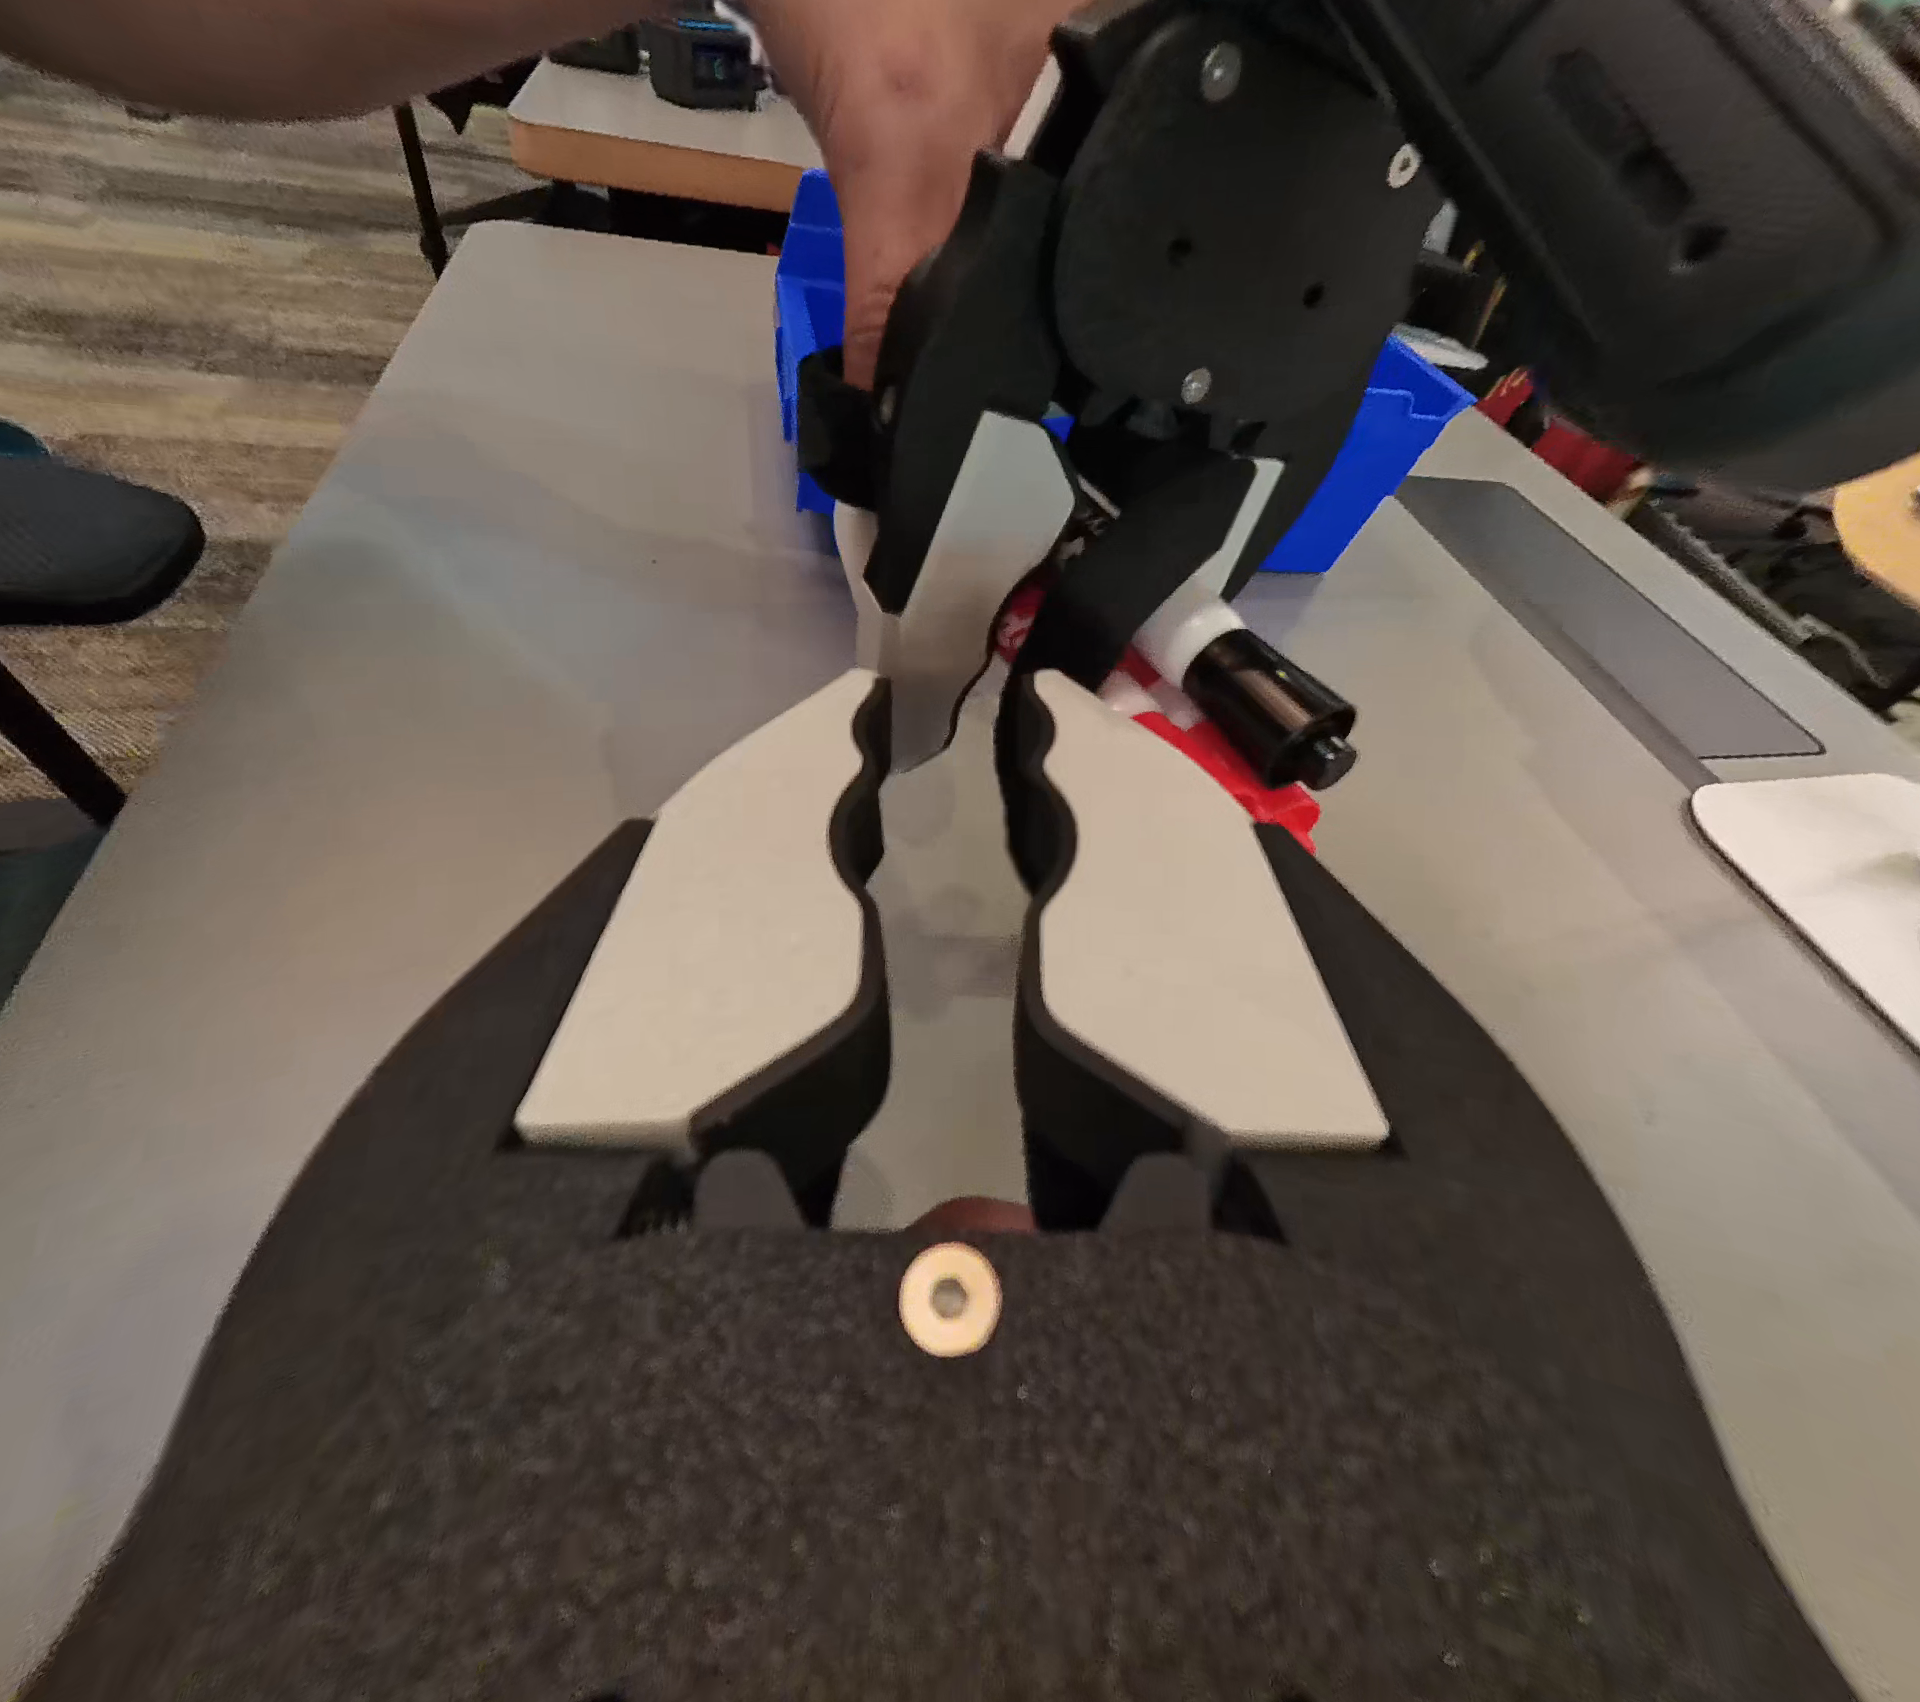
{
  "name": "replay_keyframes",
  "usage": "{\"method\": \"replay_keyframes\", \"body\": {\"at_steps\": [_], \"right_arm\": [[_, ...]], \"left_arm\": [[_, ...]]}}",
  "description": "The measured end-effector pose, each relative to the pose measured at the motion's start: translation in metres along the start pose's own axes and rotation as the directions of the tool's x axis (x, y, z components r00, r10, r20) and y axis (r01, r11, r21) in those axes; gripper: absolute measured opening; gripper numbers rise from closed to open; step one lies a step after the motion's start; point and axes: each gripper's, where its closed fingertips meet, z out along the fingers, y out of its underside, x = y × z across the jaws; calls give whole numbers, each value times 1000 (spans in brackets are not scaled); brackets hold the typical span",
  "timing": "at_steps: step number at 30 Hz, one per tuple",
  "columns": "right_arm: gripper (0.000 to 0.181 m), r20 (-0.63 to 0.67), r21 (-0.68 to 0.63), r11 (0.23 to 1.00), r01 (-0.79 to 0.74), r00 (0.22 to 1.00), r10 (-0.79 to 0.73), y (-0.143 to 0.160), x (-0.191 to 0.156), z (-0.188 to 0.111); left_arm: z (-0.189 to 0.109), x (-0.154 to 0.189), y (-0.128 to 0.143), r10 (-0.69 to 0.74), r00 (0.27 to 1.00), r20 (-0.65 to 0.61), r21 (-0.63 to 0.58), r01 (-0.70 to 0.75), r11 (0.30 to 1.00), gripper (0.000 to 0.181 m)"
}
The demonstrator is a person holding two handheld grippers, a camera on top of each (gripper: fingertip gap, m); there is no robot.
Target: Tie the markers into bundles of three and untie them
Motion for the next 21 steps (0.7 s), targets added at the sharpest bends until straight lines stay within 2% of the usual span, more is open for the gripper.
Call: {"method": "replay_keyframes", "body": {"at_steps": [3,5,9,14,19,21], "right_arm": [[29,-1,26,996,-91,996,91,-6,0,1],[29,-20,17,997,-72,997,72,-8,2,3],[29,-82,-32,999,43,996,-46,-8,10,5],[40,-118,-97,985,144,981,-155,-9,18,6],[68,-48,-275,905,324,936,-350,10,20,9],[69,-24,-295,881,369,919,-393,14,20,9]], "left_arm": [[1,0,0,-2,1000,-5,2,2,1000,42],[3,1,0,1,1000,-9,-3,-1,1000,41],[5,2,1,5,1000,-12,-17,-5,1000,41],[7,7,2,20,999,-33,-24,-21,1000,41],[8,13,1,38,998,-46,-27,-39,999,41],[8,12,1,42,998,-35,-29,-43,999,41]]}}
